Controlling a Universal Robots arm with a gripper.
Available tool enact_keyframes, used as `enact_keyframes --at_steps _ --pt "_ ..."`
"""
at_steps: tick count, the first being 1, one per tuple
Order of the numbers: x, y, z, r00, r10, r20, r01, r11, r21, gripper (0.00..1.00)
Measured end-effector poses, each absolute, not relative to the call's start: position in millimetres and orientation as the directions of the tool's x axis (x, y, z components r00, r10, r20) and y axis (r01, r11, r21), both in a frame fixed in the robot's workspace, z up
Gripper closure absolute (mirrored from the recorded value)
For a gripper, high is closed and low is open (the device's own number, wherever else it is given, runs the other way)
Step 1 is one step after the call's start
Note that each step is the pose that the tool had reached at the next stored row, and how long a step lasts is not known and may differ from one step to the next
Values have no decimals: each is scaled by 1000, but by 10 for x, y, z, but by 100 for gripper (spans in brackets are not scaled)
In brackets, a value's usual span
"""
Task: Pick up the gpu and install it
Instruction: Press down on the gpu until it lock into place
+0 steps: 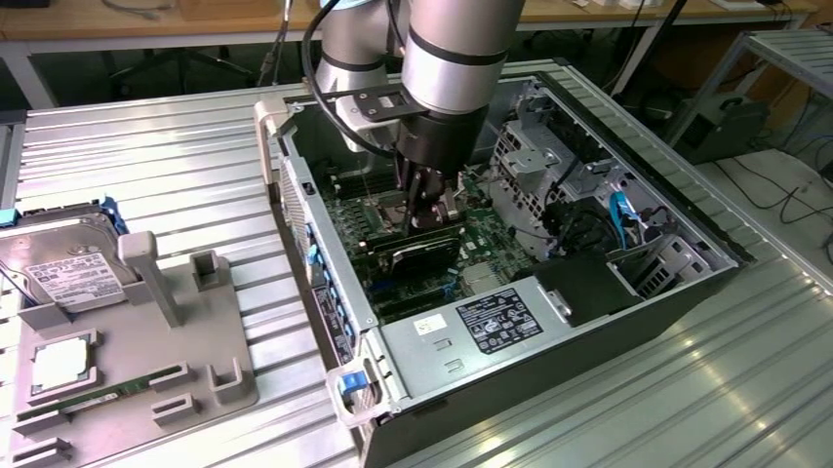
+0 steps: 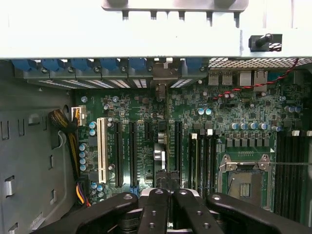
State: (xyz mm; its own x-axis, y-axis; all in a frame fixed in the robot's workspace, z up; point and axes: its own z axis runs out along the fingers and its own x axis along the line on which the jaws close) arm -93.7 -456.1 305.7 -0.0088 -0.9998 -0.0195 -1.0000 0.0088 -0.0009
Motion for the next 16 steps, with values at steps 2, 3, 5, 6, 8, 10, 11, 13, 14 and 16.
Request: enact_keyframes --at_steps 2,3,5,6,8,10,11,13,14,16 --pt "-937 -4561 3057 -9 -1000 -20 -1000 9 -1 89" --pt "-937 -4561 3056 -9 -1000 -20 -1000 9 -1 89" --pt "-967 -4562 3056 -9 -1000 -20 -1000 9 -1 89" --pt "-975 -4561 3056 -9 -1000 -20 -1000 9 -1 89" --pt "-988 -4561 3056 -9 -1000 -26 -1000 9 -1 89" --pt "-1014 -4562 3056 -9 -1000 -29 -1000 9 -1 89" --pt "-1035 -4561 3053 -9 -1000 -29 -1000 9 -1 89" --pt "-1059 -4561 3048 -9 -1000 -29 -1000 9 -1 89" --pt "-1062 -4561 3048 -9 -1000 -29 -1000 9 -1 89" --pt "-1073 -4562 3043 -9 -1000 -29 -1000 9 0 89"
